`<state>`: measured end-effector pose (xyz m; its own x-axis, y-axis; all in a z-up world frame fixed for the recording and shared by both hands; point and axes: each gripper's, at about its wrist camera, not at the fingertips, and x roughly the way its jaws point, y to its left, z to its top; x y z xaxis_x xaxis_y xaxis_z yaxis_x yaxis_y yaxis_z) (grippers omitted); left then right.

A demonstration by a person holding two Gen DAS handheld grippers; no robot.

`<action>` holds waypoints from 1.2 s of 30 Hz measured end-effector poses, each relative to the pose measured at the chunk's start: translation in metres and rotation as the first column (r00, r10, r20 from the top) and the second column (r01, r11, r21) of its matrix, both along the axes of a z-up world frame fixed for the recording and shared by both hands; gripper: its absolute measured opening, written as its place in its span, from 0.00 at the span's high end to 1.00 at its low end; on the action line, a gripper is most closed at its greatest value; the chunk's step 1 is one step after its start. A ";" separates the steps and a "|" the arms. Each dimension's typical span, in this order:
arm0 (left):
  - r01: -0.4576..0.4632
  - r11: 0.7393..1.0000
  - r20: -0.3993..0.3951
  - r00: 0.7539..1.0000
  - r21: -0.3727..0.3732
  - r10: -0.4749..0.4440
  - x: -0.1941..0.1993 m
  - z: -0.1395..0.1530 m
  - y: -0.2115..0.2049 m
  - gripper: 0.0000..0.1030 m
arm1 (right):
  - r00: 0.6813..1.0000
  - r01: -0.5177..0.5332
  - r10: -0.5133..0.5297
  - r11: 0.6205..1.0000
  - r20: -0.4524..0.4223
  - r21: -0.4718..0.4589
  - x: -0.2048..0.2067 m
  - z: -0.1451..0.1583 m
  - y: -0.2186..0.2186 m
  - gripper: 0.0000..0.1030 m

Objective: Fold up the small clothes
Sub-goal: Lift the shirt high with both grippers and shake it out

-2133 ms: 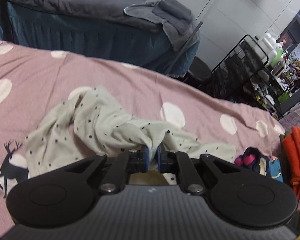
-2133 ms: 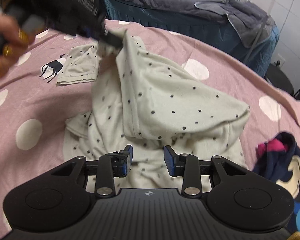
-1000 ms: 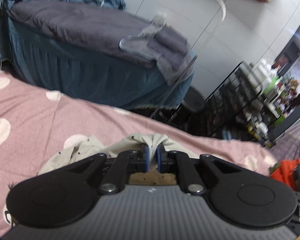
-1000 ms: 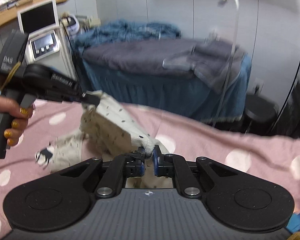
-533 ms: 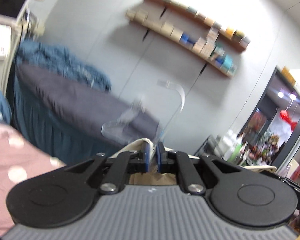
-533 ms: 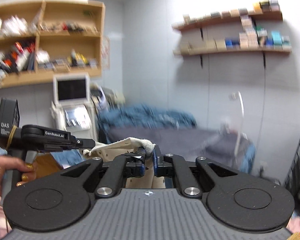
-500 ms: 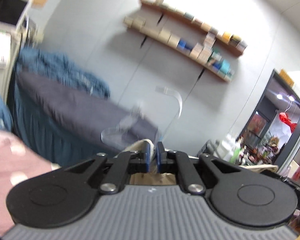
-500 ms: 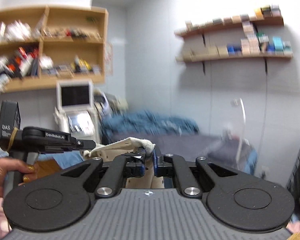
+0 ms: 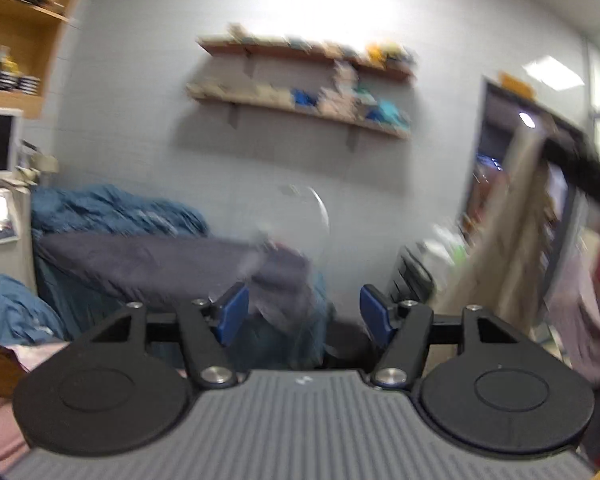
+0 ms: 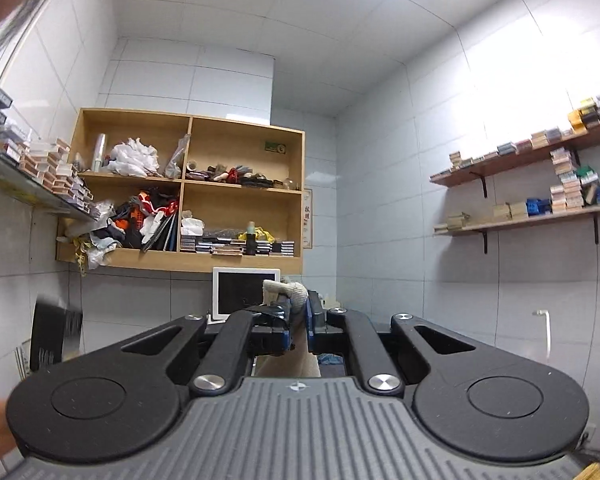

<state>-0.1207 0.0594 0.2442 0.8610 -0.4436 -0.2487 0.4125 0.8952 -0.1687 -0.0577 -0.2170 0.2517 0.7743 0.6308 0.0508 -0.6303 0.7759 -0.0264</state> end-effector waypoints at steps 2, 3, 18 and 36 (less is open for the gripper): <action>0.092 0.994 -0.042 0.995 0.054 -0.090 -0.007 -0.034 -0.018 0.40 | 1.000 0.002 -0.002 1.000 -0.024 0.003 -0.006 0.004 -0.003 0.88; 0.135 0.987 -0.068 0.989 0.087 -0.130 -0.012 -0.049 -0.027 0.40 | 1.000 0.014 -0.015 1.000 -0.024 -0.009 -0.008 0.004 -0.003 0.88; 0.098 0.963 -0.046 0.995 0.251 -0.089 -0.009 -0.124 -0.110 0.89 | 0.997 -0.006 0.005 1.000 -0.080 -0.013 -0.045 0.002 -0.007 0.87; -0.202 0.977 0.602 0.789 0.069 0.121 -0.175 0.114 -0.015 0.97 | 0.976 -0.172 0.149 0.974 0.158 0.147 -0.123 0.103 -0.044 0.88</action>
<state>-0.2958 0.0446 0.3581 0.9134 -0.2856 0.2899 0.2425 0.9541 0.1759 -0.1810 -0.2609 0.3548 0.6407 0.7209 0.2643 -0.7453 0.6666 -0.0114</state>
